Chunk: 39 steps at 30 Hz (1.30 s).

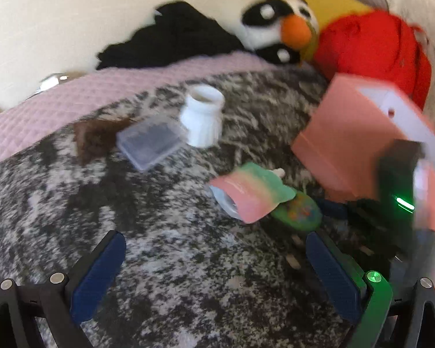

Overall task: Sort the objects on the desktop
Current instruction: 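Grasp the pink-green pouch with the left tool while the right tool grasps the green tape measure, then drop the pouch into the pink box with the left tool while the right tool drops the tape measure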

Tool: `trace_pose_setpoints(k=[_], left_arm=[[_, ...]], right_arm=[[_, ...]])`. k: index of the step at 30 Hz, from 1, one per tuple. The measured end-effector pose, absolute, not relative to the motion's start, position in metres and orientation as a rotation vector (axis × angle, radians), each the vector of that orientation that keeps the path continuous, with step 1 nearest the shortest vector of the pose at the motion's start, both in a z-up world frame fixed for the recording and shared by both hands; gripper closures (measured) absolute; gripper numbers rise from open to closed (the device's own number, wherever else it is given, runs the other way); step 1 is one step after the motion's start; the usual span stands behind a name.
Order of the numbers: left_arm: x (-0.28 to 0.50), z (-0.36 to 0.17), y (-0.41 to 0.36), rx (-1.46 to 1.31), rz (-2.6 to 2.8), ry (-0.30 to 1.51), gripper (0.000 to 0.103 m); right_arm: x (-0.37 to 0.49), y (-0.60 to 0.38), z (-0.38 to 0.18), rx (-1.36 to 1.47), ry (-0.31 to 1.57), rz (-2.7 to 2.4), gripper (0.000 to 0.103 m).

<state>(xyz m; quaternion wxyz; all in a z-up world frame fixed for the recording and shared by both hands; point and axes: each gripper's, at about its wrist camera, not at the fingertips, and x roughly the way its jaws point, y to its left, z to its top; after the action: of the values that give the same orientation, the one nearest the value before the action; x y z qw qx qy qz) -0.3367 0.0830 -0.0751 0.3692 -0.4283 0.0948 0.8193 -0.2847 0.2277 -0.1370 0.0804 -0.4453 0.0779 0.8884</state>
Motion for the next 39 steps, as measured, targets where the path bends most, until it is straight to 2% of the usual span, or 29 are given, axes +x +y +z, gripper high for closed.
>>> trace_pose_setpoints(k=[5,8,13,14,15,16,24,30,33,39], left_arm=[[-0.338,-0.108,0.136,-1.162,1.986,0.365,0.001],[-0.344,-0.13,0.167,-1.211,1.932,0.391,0.001],[-0.363,-0.142,0.197,-1.237,2.007,0.359,0.001],[-0.368,-0.142,0.199,-1.241,2.049,0.347,0.002],[-0.371,-0.142,0.201,-1.242,2.096,0.344,0.01],[-0.372,-0.142,0.201,-1.238,2.124,0.35,0.014],[-0.33,-0.121,0.159,-1.211,2.21,0.355,0.014],[-0.277,-0.045,0.101,-1.099,2.341,0.295,0.014],[-0.249,0.006,0.089,-1.002,2.394,0.274,0.014],[-0.199,0.096,0.107,-0.831,2.415,0.229,0.014]], right_arm=[[-0.202,0.225,-0.121,-1.519,0.479,2.701,0.04],[-0.166,0.215,-0.124,-1.597,0.461,2.746,0.04],[-0.159,0.199,-0.126,-1.673,0.43,2.808,0.04],[-0.161,0.199,-0.126,-1.681,0.428,2.81,0.04],[-0.163,0.199,-0.126,-1.691,0.423,2.814,0.04],[-0.164,0.2,-0.126,-1.697,0.423,2.818,0.04],[-0.171,0.212,-0.117,-1.694,0.483,2.826,0.04],[-0.158,0.209,-0.09,-1.595,0.427,2.916,0.04],[-0.136,0.202,-0.068,-1.45,0.376,3.001,0.04],[-0.073,0.213,0.009,-1.024,0.286,3.158,0.04]])
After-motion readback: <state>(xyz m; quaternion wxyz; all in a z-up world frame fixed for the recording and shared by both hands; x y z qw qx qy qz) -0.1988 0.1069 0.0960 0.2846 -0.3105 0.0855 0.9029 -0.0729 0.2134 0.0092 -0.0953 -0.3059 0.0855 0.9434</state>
